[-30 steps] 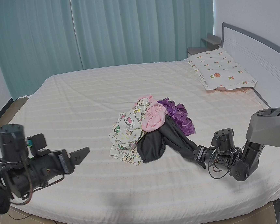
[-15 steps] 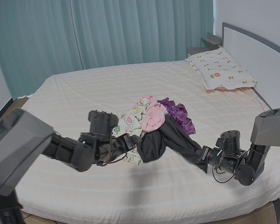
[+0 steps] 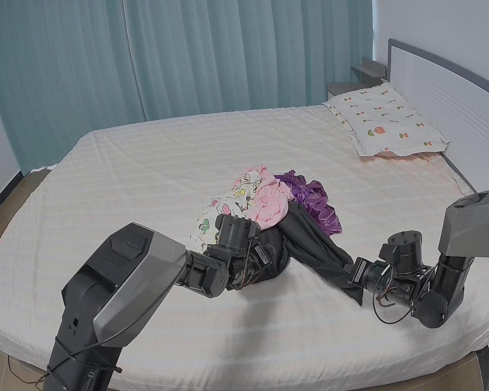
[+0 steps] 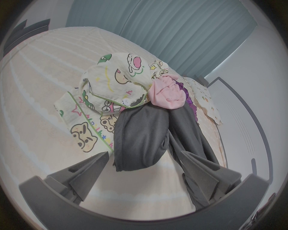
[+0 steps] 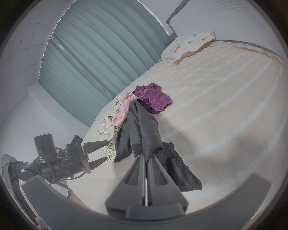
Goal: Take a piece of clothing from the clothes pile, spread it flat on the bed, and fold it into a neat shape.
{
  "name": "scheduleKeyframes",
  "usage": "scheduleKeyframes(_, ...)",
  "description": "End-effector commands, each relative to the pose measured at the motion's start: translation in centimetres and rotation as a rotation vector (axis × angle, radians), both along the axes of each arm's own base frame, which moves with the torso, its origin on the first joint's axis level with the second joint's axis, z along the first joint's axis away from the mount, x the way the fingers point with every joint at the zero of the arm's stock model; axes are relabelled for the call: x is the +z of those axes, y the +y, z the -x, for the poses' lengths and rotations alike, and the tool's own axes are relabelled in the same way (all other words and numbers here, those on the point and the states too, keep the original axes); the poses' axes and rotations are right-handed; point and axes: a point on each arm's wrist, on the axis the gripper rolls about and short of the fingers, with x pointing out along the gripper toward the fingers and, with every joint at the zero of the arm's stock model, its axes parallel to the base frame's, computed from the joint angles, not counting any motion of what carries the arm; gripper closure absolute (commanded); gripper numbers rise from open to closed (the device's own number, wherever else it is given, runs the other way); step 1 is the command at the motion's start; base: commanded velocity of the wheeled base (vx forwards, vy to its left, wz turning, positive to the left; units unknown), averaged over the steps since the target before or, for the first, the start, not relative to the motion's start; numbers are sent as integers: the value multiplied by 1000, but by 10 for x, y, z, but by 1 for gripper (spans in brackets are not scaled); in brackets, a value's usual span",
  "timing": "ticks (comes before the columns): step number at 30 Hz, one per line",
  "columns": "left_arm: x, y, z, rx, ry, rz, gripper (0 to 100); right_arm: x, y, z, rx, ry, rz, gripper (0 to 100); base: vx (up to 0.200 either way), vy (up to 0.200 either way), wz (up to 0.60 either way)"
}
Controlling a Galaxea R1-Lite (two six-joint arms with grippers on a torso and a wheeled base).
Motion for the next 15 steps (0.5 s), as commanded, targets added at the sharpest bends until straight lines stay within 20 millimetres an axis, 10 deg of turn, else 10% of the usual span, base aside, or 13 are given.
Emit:
scheduleKeyframes(1, -24, -7, -9, 24, 12, 0, 0, 0, 1, 0, 1, -1, 0, 100, 0, 0, 0)
scheduleKeyframes(15, -33, -15, -22, 46, -1, 24, 0, 0, 3, 0, 8, -4, -1, 100, 0, 0, 0)
